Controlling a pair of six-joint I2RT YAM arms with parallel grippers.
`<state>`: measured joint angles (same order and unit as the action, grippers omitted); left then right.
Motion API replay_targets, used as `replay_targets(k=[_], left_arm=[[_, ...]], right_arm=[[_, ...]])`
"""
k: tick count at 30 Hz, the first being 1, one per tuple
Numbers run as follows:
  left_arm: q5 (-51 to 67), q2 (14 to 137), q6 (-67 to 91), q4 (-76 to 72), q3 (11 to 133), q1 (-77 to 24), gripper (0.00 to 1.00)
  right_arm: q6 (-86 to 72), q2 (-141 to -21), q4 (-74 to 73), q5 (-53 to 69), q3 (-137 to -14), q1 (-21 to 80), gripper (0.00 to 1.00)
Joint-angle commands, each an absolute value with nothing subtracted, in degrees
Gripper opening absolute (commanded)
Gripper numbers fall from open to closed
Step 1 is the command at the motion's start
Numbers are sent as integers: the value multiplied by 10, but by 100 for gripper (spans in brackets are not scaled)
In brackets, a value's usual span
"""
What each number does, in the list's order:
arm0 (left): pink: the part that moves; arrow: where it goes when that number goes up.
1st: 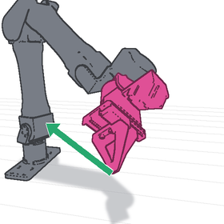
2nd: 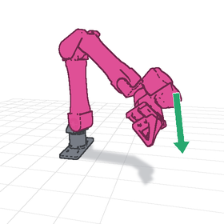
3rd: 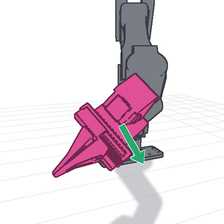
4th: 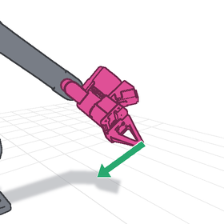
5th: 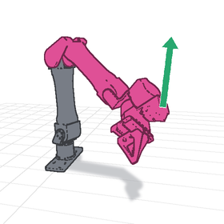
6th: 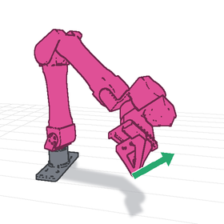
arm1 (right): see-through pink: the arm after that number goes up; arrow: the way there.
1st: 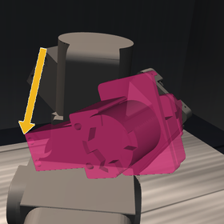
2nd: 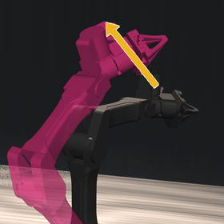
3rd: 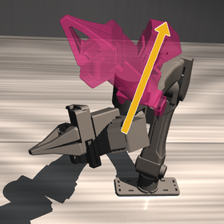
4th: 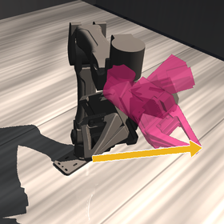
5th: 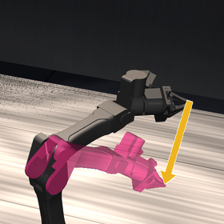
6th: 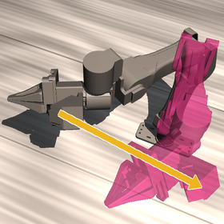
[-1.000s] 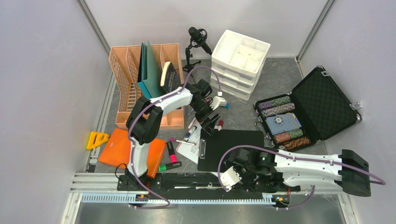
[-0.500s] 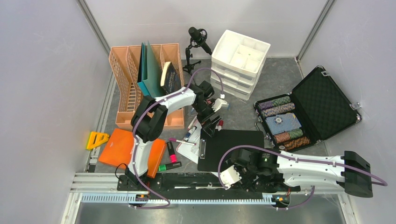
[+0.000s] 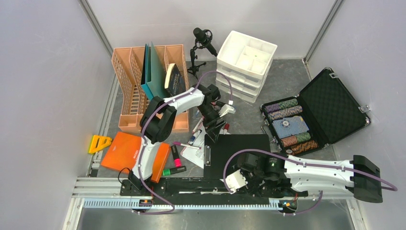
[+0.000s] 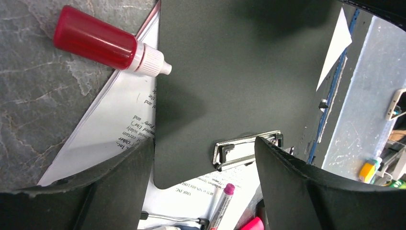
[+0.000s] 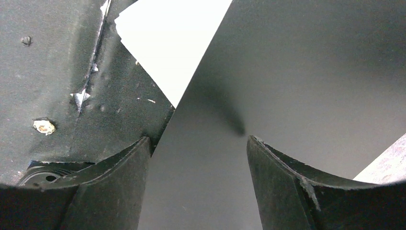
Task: Organize the desk
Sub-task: Pick up the folder from the center of the board.
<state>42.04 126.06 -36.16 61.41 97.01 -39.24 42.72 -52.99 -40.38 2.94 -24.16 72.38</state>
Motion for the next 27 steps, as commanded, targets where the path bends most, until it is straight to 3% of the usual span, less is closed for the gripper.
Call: replay_targets(k=[1,27], left_arm=[[443,1299,-410,685,993,-400,82],[484,1386,-400,846,1135,-397,72]], right_arm=[[473,-547,-280,-138,-208,715,76],[429,-539,-163,-255,-191,689,56]])
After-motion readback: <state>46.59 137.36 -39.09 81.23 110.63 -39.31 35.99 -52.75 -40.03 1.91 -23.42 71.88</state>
